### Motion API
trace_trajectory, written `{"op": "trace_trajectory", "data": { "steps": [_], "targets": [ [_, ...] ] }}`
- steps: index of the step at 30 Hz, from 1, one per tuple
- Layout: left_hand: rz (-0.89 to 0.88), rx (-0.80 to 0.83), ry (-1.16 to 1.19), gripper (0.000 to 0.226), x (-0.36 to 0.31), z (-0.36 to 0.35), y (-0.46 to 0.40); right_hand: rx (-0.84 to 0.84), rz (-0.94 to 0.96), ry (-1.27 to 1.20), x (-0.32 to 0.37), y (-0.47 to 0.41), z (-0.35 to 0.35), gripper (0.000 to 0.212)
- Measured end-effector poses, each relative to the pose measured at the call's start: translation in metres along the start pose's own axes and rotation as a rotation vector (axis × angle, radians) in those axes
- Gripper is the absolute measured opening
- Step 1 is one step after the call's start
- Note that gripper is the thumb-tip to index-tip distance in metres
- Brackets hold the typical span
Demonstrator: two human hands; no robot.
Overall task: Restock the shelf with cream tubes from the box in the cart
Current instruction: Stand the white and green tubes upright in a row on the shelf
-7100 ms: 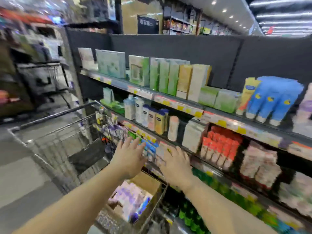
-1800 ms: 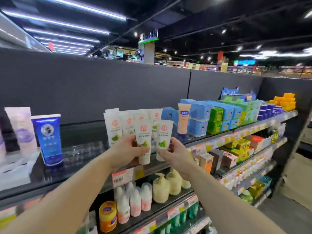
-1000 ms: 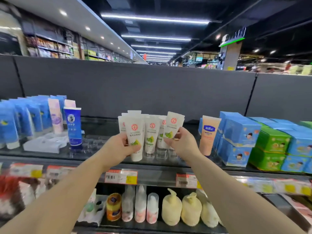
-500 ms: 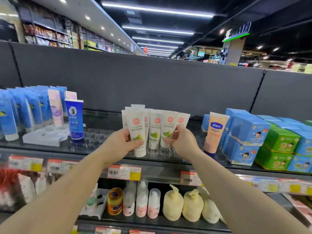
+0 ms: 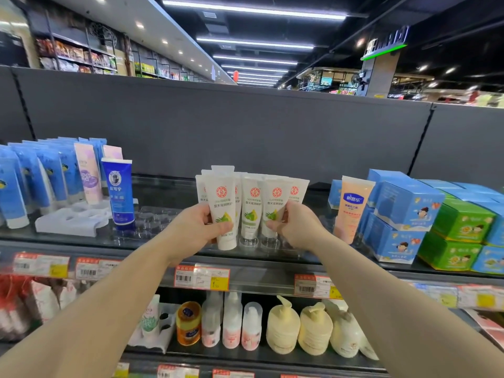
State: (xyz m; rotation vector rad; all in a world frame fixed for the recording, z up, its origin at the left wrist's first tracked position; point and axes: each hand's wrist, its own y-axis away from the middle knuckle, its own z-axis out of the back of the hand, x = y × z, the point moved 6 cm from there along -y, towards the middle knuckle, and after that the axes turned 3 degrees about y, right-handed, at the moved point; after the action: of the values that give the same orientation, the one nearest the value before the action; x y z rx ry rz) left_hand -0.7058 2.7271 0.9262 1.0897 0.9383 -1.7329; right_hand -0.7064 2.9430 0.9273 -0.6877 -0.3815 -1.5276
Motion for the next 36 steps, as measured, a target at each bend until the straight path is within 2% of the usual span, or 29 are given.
{"op": "trace_trajectory", "data": {
  "steps": [4,13,18,21,23,26,30,33,36],
  "targets": [
    [0.01,-0.004,0.0,0.029,0.001,0.0,0.0,0.035,-0.04,0.03,-0.001,-0.005,-0.001,0.018],
    [0.007,-0.008,-0.002,0.028,0.0,-0.001,0.0,0.033,-0.067,-0.008,-0.007,-0.007,-0.008,0.022],
    [-0.007,-0.021,-0.02,0.027,-0.008,-0.004,0.004,0.04,-0.101,-0.12,-0.009,-0.001,-0.004,0.025],
    [-0.037,-0.042,-0.017,0.027,-0.02,-0.008,0.002,-0.13,-0.109,-0.228,-0.006,0.017,0.015,0.04],
    [-0.061,-0.032,-0.002,0.027,-0.029,-0.018,-0.001,-0.222,-0.012,-0.21,0.001,0.034,0.026,0.041],
    [-0.085,0.02,-0.009,0.027,-0.041,-0.044,-0.007,-0.011,0.15,-0.155,0.018,0.055,0.013,0.042],
    [-0.13,0.034,-0.056,0.025,-0.05,-0.072,-0.015,-0.047,0.154,-0.146,0.011,0.057,0.015,0.035],
    [-0.102,0.056,0.014,0.031,-0.047,-0.078,-0.019,-0.049,0.12,-0.122,-0.003,0.056,0.021,0.02],
    [-0.149,-0.004,-0.16,0.022,-0.039,-0.068,-0.017,-0.116,0.033,-0.128,-0.021,0.05,0.035,0.018]
  ]
}}
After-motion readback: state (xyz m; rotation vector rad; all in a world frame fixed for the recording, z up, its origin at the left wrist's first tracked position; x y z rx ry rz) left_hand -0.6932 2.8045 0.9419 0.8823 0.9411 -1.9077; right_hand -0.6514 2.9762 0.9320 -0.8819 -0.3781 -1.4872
